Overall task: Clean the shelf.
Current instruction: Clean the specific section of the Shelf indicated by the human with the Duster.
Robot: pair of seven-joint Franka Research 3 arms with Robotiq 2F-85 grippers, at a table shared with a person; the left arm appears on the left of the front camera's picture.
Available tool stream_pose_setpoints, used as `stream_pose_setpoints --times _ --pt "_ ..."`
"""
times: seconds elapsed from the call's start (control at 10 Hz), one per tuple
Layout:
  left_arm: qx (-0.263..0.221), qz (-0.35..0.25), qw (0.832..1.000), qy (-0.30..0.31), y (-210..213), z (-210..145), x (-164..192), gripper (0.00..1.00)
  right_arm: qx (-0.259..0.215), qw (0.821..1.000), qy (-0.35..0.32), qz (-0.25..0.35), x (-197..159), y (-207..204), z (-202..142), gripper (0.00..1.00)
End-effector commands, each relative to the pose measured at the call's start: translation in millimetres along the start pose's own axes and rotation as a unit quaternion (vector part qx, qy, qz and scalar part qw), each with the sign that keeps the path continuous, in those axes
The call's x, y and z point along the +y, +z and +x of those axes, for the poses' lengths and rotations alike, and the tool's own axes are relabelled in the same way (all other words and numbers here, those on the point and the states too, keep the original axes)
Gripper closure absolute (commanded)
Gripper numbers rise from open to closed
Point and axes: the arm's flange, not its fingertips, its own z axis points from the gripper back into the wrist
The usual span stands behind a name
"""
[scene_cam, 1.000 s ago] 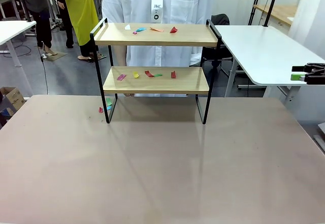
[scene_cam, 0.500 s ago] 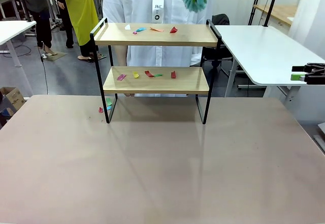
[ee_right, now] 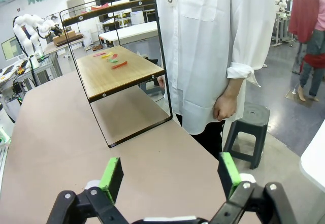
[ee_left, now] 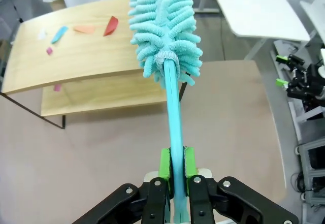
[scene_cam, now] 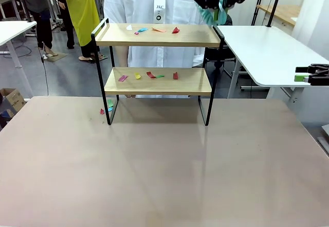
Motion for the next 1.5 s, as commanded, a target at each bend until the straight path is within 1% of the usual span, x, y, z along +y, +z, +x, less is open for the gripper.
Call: stream_pose_setpoints --times 0.0,0.2,0.5,0.6,0.7,1.0,1.3,1.4 --pt "-0.01 0.008 1.0 0.009 -15.0 -10.8 -2.2 0.87 0.0 1.0 0.002 -0.001 0.6 -1.5 2.6 0.0" --pt "-0.003 0.004 1.0 0.013 -32.5 -17.4 -7.0 0.87 0.0 1.0 0.002 -0.001 0.6 -1.5 2.6 0.0" --pt "0.018 0.018 0.999 0.024 -52.3 -26.7 -13.0 0.87 0.0 1.0 0.002 -0.001 0.6 -1.5 2.6 0.0" --pt "0.023 0.044 0.998 0.039 -55.5 -26.1 -12.1 0.87 0.0 1.0 0.002 -0.001 0.6 -1.5 2.6 0.0" --pt "0.032 0.014 0.999 0.01 -50.9 -23.9 -13.3 0.87 0.0 1.0 0.002 -0.001 0.6 -1.5 2.6 0.0" --pt "0.035 0.019 0.999 0.017 -55.0 -25.3 -14.1 0.87 0.0 1.0 0.002 -0.001 0.6 -1.5 2.6 0.0" --pt "0.057 0.022 0.998 0.018 -49.7 -10.7 13.1 0.87 0.0 1.0 0.002 -0.001 0.6 -1.5 2.6 0.0" --pt "0.061 0.035 0.997 0.019 -48.4 -6.9 26.6 0.87 0.0 1.0 0.002 -0.001 0.6 -1.5 2.6 0.0"
